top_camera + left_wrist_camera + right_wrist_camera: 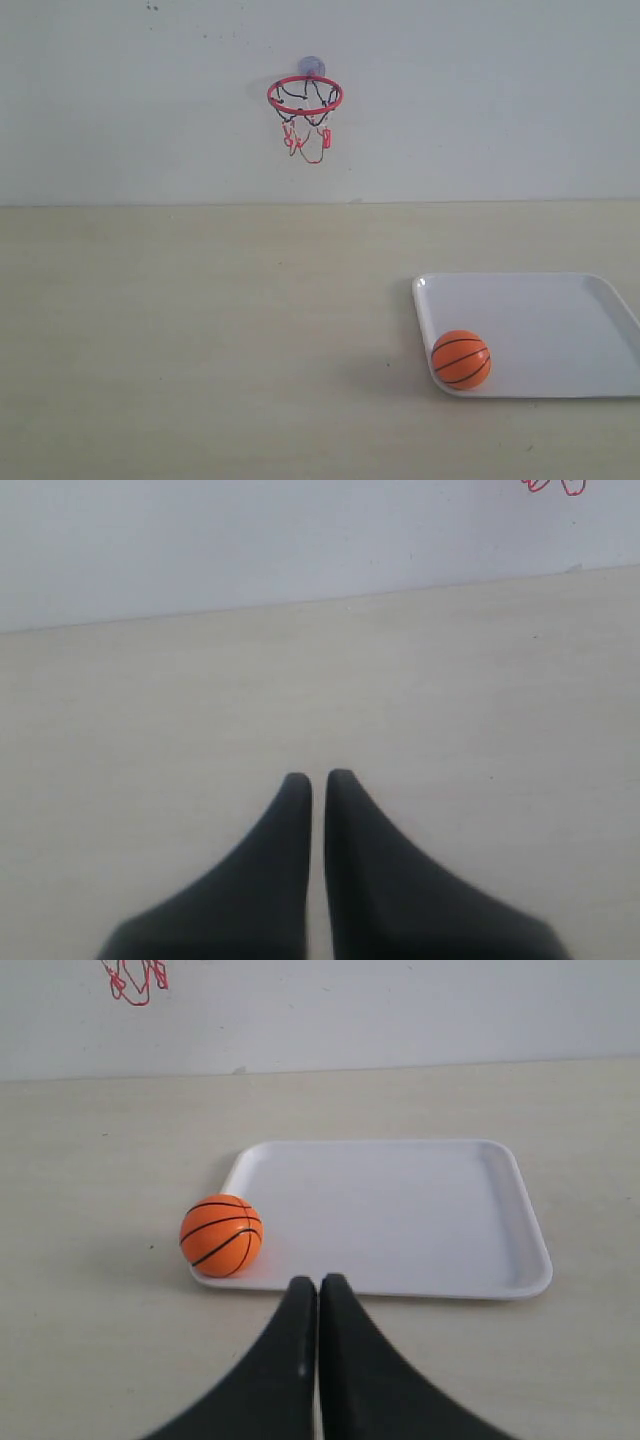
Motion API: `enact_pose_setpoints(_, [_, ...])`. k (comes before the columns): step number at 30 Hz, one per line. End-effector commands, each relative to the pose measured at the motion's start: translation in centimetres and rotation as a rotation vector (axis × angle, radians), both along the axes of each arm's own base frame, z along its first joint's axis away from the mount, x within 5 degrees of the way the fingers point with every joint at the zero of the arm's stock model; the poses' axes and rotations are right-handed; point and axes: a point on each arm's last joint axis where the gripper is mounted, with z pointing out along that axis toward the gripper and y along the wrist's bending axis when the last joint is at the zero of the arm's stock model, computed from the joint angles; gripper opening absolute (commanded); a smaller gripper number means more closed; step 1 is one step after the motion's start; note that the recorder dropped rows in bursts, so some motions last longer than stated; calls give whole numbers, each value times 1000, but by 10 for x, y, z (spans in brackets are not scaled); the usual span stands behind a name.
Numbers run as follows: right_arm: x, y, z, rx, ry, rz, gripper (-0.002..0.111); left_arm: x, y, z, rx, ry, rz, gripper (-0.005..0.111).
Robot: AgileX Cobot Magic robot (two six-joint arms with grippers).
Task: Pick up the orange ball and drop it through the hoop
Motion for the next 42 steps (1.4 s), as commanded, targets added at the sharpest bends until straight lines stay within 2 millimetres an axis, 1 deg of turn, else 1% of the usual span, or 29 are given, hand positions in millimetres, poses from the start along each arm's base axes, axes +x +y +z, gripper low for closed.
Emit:
enact_pose_setpoints(1, [2,-1,11,11,-122,-15,0,0,0,0,3,-6,-1,4])
enact_pose_setpoints(5, [3,-4,28,44,-315,-45,0,0,0,0,3,-6,-1,4])
enact_pose_setpoints(8, [-3,-9,55,95,-611,-91,0,0,0,0,3,-6,-1,4])
enact_pose_setpoints(10, [-9,-12,69,131,-775,-118,0,0,0,0,3,-6,-1,4])
enact_pose_setpoints(12, [-12,-14,77,155,-810,-136,0,0,0,0,3,-6,-1,4])
enact_pose_setpoints(14, [-15,-14,93,124,-789,-128,0,0,0,0,3,-6,-1,4])
enact_pose_setpoints(15, [-16,-12,100,83,-749,-114,0,0,0,0,3,-6,-1,4])
enact_pose_setpoints(16, [-13,-10,107,34,-676,-94,0,0,0,0,3,-6,-1,4])
enact_pose_setpoints(19, [4,-1,116,-77,-377,-13,0,0,0,0,3,-6,-1,4])
enact_pose_setpoints(22, [23,5,123,-122,-137,44,0,0,0,0,3,-6,-1,4])
enact_pose_setpoints(23, [30,7,125,-130,-81,55,0,0,0,0,3,-6,-1,4])
enact_pose_setpoints(26, [50,10,129,-138,-18,58,0,0,0,0,3,-6,-1,4])
enact_pose_setpoints(28, [62,11,131,-129,-43,40,0,0,0,0,3,-6,-1,4])
enact_pose_setpoints(31, [76,11,134,-34,-88,-1,0,0,0,0,3,-6,-1,4])
enact_pose_setpoints(33, [83,11,136,91,-96,-34,0,0,0,0,3,-6,-1,4])
enact_pose_setpoints(34, [86,11,136,119,-99,-45,0,0,0,0,3,-6,-1,4])
enact_pose_setpoints(36, [93,12,134,122,-87,-53,0,0,0,0,3,-6,-1,4])
enact_pose_setpoints(38, [103,15,132,111,-12,-38,0,0,0,0,3,-6,-1,4])
enact_pose_setpoints(42, [127,28,126,40,282,60,0,0,0,0,3,-6,-1,4])
